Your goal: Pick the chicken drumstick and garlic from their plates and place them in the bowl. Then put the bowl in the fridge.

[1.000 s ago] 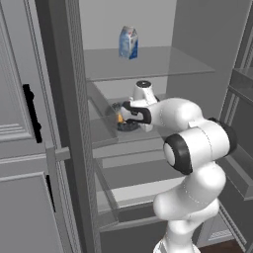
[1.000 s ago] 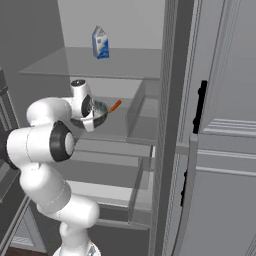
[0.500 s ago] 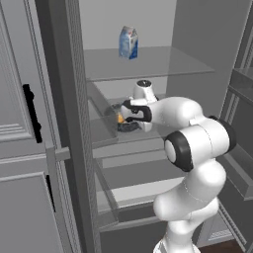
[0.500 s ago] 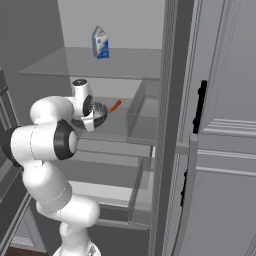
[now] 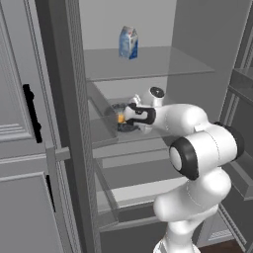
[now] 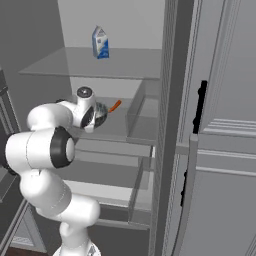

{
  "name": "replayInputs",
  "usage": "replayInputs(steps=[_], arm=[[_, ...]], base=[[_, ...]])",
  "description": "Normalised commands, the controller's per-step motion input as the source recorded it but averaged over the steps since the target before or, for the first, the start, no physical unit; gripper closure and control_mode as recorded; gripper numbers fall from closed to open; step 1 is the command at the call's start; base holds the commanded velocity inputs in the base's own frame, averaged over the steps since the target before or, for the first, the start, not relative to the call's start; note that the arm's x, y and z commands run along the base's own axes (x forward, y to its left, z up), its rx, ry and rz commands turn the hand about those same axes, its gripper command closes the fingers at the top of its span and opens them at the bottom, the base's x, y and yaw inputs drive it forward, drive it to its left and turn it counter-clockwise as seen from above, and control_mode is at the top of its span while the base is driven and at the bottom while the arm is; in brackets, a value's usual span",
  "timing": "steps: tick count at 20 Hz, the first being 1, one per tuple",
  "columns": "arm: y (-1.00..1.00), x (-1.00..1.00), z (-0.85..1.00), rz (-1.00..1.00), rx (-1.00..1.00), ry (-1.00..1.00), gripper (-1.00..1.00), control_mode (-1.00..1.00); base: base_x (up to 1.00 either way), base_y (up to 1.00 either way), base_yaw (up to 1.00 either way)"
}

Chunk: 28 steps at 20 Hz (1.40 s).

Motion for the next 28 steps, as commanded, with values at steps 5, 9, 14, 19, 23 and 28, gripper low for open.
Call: replayInputs(steps=[5, 9, 14, 19, 23, 28], arm=[[-0.03, -0.09, 0.11, 0.0, 0.06, -0.22, -1.0, -1.0], [-0.02, -0.32, 0.42, 0.0, 0.0, -0.17, -1.0, -1.0], [-0.13, -0.62, 0.58, -0.02, 0.01, -0.18, -1.0, -1.0], [-0.01, -0.87, 0.79, 0.0, 0.0, -0.17, -1.0, -1.0], [-0.04, -0.97, 0.83, 0.0, 0.0, -0.12, -1.0, -1.0], [-0.22, -0.92, 0.69, 0.0, 0.0, 0.05, -1.0, -1.0]], base=[[0.0, 0.0, 0.0], [0.0, 0.0, 0.0], [0.0, 0.0, 0.0], [0.0, 0.0, 0.0], [0.0, 0.0, 0.0], [0.0, 0.0, 0.0]])
